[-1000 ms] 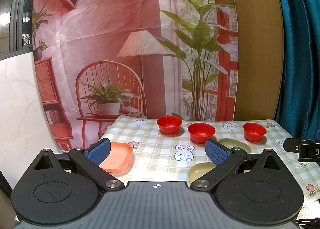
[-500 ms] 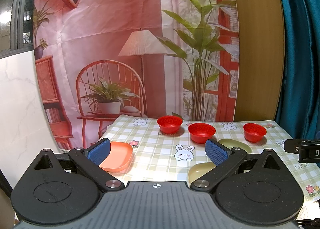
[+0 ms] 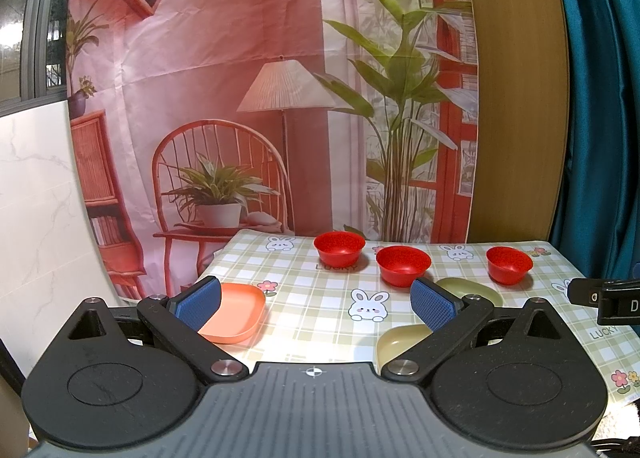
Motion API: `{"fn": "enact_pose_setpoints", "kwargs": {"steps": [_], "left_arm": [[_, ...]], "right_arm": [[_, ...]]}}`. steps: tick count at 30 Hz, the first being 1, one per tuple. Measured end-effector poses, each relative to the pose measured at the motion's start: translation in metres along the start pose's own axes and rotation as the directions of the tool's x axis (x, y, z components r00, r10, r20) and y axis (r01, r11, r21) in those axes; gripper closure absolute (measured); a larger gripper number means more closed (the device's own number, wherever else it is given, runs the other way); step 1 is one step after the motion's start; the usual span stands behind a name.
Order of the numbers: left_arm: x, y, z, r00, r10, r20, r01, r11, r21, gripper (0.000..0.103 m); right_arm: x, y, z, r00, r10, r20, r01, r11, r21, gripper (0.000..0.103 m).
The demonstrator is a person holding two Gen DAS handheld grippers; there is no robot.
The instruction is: Organize plates and bowls
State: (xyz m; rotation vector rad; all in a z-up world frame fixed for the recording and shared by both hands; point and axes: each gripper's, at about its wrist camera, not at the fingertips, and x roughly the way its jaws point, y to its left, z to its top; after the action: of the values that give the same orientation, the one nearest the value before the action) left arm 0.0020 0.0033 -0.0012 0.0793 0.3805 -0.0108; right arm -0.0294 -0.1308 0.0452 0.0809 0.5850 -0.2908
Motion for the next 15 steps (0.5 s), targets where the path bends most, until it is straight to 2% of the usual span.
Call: {"fn": "enact_pose_setpoints", "kwargs": {"steps": [15], "left_arm": [[-0.0008, -0.0006, 0.0009, 1.0, 0.003, -0.001, -0.003, 1.0, -0.008, 0.001]], "right_arm": [[0.0001, 0.0011, 0.0002, 1.0, 0.001, -0.001, -0.001, 1.0, 0.0, 0.0]]}}
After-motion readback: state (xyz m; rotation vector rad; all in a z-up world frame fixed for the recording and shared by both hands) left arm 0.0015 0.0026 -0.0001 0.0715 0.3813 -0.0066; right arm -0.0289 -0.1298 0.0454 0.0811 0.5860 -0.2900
